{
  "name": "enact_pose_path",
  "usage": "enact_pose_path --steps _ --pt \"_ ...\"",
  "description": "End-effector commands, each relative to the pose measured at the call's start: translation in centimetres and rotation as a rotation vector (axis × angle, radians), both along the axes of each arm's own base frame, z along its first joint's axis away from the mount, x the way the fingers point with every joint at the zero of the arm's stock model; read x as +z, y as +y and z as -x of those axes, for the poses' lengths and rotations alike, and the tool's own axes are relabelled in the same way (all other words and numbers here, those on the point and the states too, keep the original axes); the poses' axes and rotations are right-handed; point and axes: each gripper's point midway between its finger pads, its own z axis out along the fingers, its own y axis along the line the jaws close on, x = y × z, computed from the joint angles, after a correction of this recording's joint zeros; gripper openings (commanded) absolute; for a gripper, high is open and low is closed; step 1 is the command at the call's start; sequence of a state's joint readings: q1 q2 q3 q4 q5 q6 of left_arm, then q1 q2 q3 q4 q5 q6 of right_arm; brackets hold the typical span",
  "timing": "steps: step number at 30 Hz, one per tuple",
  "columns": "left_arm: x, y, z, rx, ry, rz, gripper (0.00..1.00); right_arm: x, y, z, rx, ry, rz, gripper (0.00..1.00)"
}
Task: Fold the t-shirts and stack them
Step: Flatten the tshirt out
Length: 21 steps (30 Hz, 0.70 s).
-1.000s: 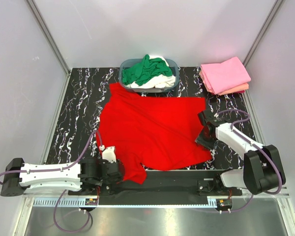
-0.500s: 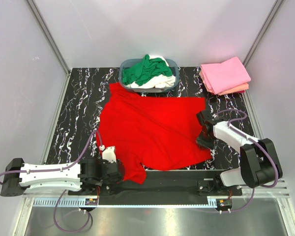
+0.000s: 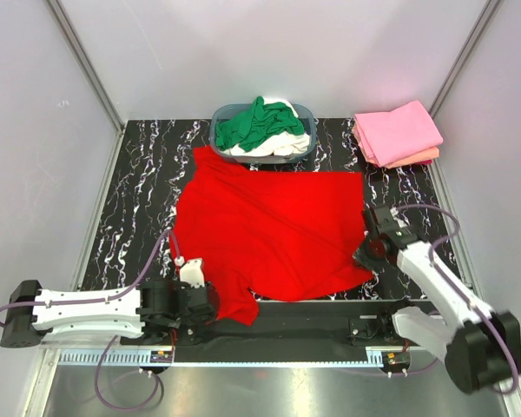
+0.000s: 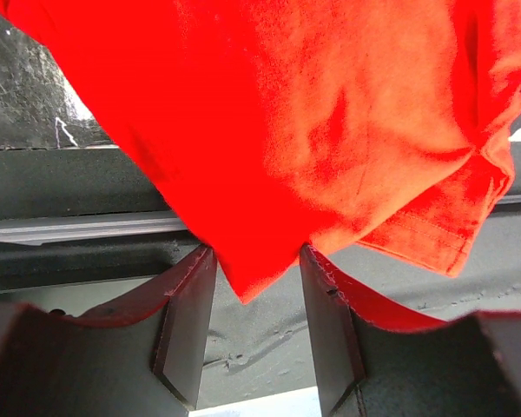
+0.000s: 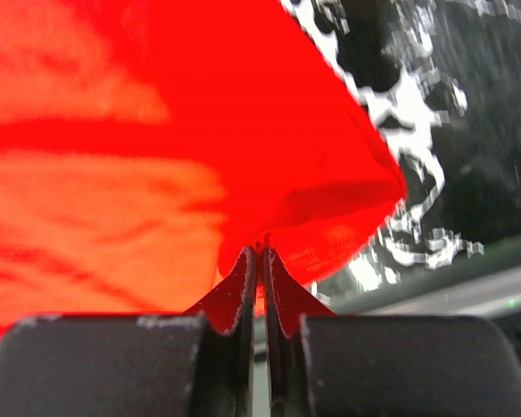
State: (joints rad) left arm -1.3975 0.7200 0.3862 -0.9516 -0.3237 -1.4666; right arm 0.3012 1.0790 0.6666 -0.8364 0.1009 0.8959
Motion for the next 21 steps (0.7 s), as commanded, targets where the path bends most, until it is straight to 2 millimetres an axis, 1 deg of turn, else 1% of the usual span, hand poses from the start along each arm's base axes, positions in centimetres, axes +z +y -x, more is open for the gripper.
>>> enact_pose_path --steps 1,2,3,4,5,6,8,9,10,11,12,13,14,15,16,17,18,19,20,21 --pt "1.8 -0.4 -0.8 0.017 -0.048 0.042 0.49 1.9 -0.1 2.6 -0.057 -0.022 -0.062 0.0" --pt "2.0 -0.3 -0.9 0.022 -0.05 0.044 0.48 2.1 -0.3 3.6 -0.069 -0.017 -0.068 0.0" --pt "2.2 0.0 -0.9 0.035 -0.051 0.046 0.48 2.3 -0.1 4.2 -0.084 -0.024 -0.096 0.0" --pt "2.3 0.1 -0.9 0.037 -0.051 0.049 0.47 3.3 0.1 4.4 -0.092 -0.085 -0.136 0.0" --pt "2.3 0.1 -0.9 0.036 -0.051 0.05 0.47 3.2 0.1 5.4 -0.118 -0.074 -0.156 0.0" --pt "2.4 0.1 -0.8 0.035 -0.048 0.058 0.47 4.1 0.4 5.9 -0.117 -0.125 -0.203 0.01" --pt "2.5 0.0 -0.8 0.039 -0.044 0.067 0.46 4.1 0.7 7.2 -0.118 -0.128 -0.251 0.04" --pt "2.4 0.0 -0.7 0.041 -0.043 0.066 0.45 4.7 1.1 7.6 -0.105 -0.171 -0.298 0.06" --pt "2.4 0.0 -0.7 0.041 -0.041 0.065 0.41 4.8 1.5 8.0 -0.091 -0.176 -0.325 0.07" --pt "2.3 0.0 -0.7 0.041 -0.039 0.06 0.32 4.3 1.7 8.5 -0.098 -0.161 -0.346 0.07" --pt "2.3 0.0 -0.7 0.043 -0.037 0.062 0.3 4.3 2.2 9.1 -0.085 -0.151 -0.381 0.06" --pt "2.2 0.0 -0.6 0.041 -0.035 0.059 0.28 4.1 2.5 9.4 -0.077 -0.138 -0.399 0.1" --pt "2.4 -0.2 -0.6 0.037 -0.033 0.063 0.23 3.5 2.7 9.7 -0.058 -0.123 -0.407 0.15" --pt "2.3 -0.1 -0.5 0.035 -0.029 0.055 0.23 3.5 3.1 10.0 -0.033 -0.115 -0.428 0.21" --pt "2.4 -0.1 -0.4 0.031 -0.025 0.049 0.23 3.5 3.2 10.3 -0.022 -0.108 -0.429 0.38" --pt "2.4 -0.1 -0.2 0.024 -0.012 0.044 0.35 3.7 3.2 10.5 -0.01 -0.113 -0.432 0.48" --pt "2.2 0.0 0.0 0.018 -0.003 0.025 0.47 4.0 3.1 10.7 -0.004 -0.126 -0.437 0.57" --pt "2.0 0.1 0.2 0.011 0.007 0.01 0.57 4.0 2.9 11.4 -0.005 -0.11 -0.43 0.63" --pt "2.0 0.0 0.5 -0.007 0.023 0.003 0.64 4.7 2.8 11.6 0.005 -0.128 -0.431 0.7" --pt "1.7 0.1 0.7 -0.017 0.036 -0.016 0.71 5.0 2.7 11.9 0.009 -0.141 -0.431 0.71"
